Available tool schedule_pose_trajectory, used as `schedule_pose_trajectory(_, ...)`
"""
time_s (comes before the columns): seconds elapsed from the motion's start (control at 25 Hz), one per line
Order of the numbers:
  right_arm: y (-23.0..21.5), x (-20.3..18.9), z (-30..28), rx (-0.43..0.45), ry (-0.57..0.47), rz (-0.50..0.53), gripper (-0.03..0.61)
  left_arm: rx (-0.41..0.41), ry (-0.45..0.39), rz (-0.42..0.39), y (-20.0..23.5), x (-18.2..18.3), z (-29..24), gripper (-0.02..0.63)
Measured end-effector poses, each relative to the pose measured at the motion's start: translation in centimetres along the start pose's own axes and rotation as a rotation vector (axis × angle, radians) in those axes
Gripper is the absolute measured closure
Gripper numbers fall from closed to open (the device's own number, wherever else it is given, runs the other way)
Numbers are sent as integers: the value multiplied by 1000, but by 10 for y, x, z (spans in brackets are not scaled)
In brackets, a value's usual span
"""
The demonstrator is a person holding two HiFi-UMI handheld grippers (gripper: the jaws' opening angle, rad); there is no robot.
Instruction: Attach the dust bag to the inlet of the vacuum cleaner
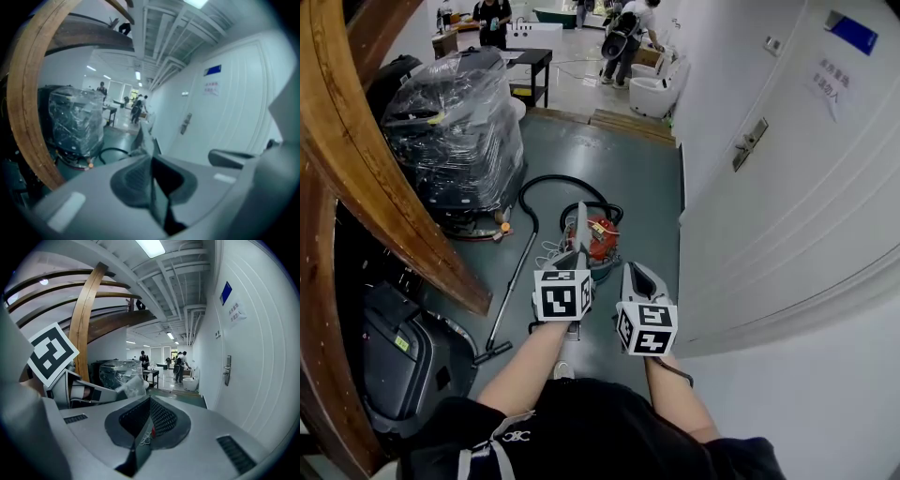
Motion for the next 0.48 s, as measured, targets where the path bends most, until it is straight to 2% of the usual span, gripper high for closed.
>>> schedule_pose_trajectory(0.48, 21, 4, -55, 19, 65, 44, 581, 22, 20, 82, 58, 20, -28, 600)
Point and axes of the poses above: the fingertips, and each gripper's own axes: z backward along the fingers, y to its left, x out of its top, the point moved 6 cm from there along z, backward along the fingers, and after that the axes turned 14 degrees about z, right-handed, at the moved point
